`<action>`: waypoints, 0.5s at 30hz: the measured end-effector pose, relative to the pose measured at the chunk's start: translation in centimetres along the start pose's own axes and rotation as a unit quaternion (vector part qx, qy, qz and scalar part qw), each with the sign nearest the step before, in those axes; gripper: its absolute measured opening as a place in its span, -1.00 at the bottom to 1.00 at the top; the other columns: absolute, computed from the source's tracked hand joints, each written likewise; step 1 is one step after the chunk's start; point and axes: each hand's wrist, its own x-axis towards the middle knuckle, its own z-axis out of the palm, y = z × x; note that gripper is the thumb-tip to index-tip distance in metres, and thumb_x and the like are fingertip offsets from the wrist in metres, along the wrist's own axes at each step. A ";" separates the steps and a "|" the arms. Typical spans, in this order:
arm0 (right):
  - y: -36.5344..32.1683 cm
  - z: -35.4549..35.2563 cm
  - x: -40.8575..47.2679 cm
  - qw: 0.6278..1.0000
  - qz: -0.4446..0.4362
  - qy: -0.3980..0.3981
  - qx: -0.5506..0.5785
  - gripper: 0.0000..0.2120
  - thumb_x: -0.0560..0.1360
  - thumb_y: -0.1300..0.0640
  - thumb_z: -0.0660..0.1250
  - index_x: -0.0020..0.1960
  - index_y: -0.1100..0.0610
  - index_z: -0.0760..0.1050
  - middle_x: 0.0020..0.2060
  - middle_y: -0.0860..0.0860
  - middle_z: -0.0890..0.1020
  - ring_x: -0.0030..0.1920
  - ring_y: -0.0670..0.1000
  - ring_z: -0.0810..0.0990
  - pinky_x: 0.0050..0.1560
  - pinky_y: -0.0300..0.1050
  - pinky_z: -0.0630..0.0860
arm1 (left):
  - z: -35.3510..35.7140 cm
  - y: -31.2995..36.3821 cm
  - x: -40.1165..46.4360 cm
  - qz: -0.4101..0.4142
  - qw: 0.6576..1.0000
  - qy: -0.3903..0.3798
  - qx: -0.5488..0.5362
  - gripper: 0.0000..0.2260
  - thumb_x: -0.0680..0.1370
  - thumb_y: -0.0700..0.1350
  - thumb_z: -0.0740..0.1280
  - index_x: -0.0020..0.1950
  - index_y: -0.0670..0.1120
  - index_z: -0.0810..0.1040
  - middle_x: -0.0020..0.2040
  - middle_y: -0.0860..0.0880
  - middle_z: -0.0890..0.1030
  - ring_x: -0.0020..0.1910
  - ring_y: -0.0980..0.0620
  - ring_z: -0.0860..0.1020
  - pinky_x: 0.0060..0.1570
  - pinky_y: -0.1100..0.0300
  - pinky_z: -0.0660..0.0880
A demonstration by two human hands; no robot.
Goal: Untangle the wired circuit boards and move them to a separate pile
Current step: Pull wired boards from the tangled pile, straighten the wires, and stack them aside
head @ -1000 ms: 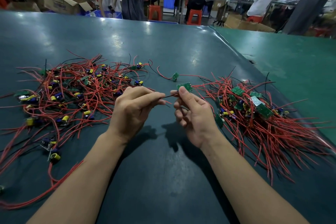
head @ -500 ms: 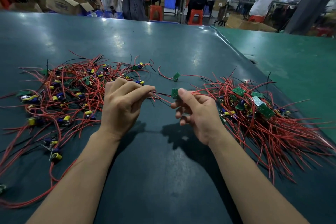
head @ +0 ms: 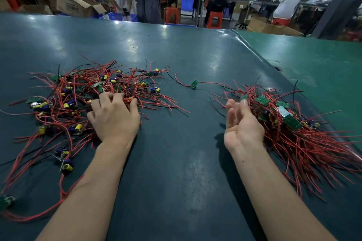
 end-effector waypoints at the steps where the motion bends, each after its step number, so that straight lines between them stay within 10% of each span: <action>1: 0.1 0.0 0.0 1.000 0.012 -0.013 -0.016 -0.80 0.60 0.10 0.31 -0.06 0.25 0.53 -0.39 0.06 0.68 -0.45 -0.08 0.64 -0.50 -0.35 0.48 | 0.0 0.0 0.0 -0.002 1.000 -0.004 0.001 -0.65 0.57 0.08 0.31 0.24 -0.11 0.56 0.25 -0.19 0.46 0.26 -0.25 0.37 0.21 -0.13 0.31; 9: 0.9 0.2 -0.5 0.984 0.115 -0.117 -0.073 -0.54 0.66 -0.06 0.08 -0.13 0.19 0.61 -0.36 0.03 0.67 -0.53 -0.08 0.54 -0.56 -0.34 0.38 | 0.0 -0.4 0.5 -0.055 0.998 -0.011 0.020 -0.59 0.58 0.12 0.22 0.25 -0.16 0.51 0.26 -0.22 0.49 0.29 -0.25 0.37 0.23 -0.18 0.28; 15: -0.2 -0.3 0.5 0.994 -0.106 0.015 -0.003 -0.58 0.66 -0.04 0.01 -0.05 0.14 0.56 -0.36 0.03 0.58 -0.56 -0.03 0.40 -0.51 -0.31 0.28 | 0.0 -0.8 0.9 -0.069 0.997 -0.005 0.021 -0.69 0.62 -0.01 0.17 0.23 -0.14 0.56 0.27 -0.20 0.51 0.28 -0.25 0.36 0.25 -0.18 0.27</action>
